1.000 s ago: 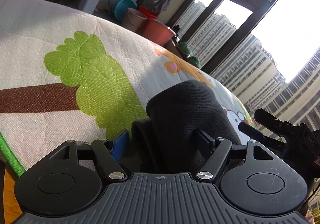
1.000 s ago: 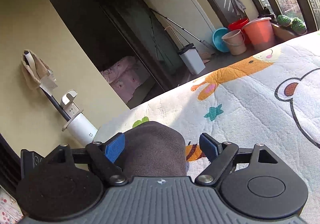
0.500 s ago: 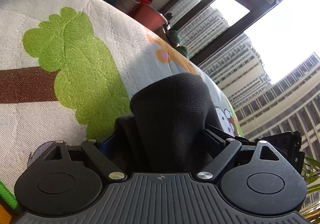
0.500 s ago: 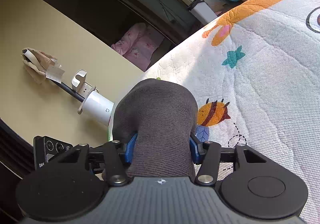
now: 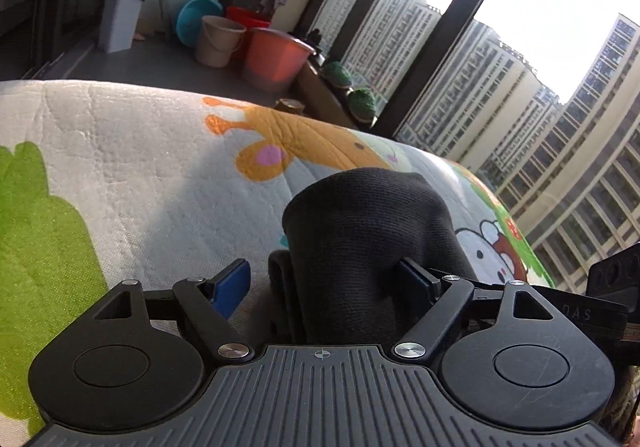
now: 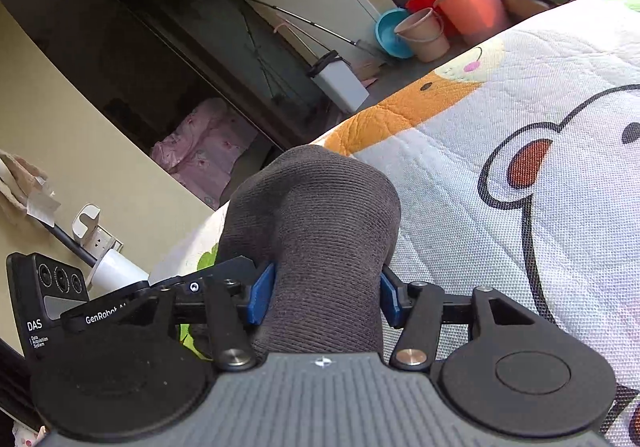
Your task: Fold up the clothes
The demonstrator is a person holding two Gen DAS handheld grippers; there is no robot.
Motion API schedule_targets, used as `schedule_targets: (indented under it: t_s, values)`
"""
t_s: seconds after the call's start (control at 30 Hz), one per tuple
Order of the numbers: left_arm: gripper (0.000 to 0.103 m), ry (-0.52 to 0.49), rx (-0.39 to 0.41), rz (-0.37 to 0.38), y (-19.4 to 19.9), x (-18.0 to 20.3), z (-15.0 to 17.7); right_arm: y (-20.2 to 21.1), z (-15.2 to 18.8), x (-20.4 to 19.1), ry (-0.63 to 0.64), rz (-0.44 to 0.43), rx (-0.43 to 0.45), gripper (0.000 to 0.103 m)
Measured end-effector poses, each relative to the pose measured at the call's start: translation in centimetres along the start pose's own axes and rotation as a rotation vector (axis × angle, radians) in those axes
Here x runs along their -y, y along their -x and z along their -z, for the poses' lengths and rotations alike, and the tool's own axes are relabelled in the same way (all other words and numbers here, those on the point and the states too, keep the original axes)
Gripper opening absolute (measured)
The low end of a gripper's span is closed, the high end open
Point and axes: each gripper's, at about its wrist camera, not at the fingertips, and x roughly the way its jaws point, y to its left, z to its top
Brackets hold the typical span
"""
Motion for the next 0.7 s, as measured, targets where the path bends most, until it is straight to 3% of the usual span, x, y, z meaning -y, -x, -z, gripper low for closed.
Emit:
schedule_targets:
  t_s: [0.1, 0.23, 0.37, 0.4, 0.57, 0.7]
  values:
    - [0.097, 0.048, 0.009, 0.028, 0.5, -1.6, 0.4, -0.4, 0.2, -0.1, 0.022, -0.010, 0.017, 0.069]
    - [0.097, 0.064, 0.009, 0.041, 0.9, -2.0, 0.2, 0.2, -0.8, -2.9, 0.179, 0.070, 0.103, 0.069]
    - [0.097, 0.114, 0.004, 0.094, 0.2, -2.1, 0.7, 0.9, -1.8, -5.4, 0.323, 0.174, 0.231, 0.050]
    - [0.097, 0.123, 0.015, 0.105, 0.2, -2.3, 0.9, 0.5, -2.1, -5.6, 0.334, 0.178, 0.231, 0.045]
    - [0.098, 0.117, 0.067, 0.139, 0.2, -2.9, 1.8, -4.6, -2.4, -4.7, 0.329, 0.193, 0.106, 0.045]
    - [0.099, 0.135, 0.079, 0.162, 0.4, -3.4, 2.2, -5.3, -2.5, -3.9, 0.302, 0.171, 0.104, 0.045]
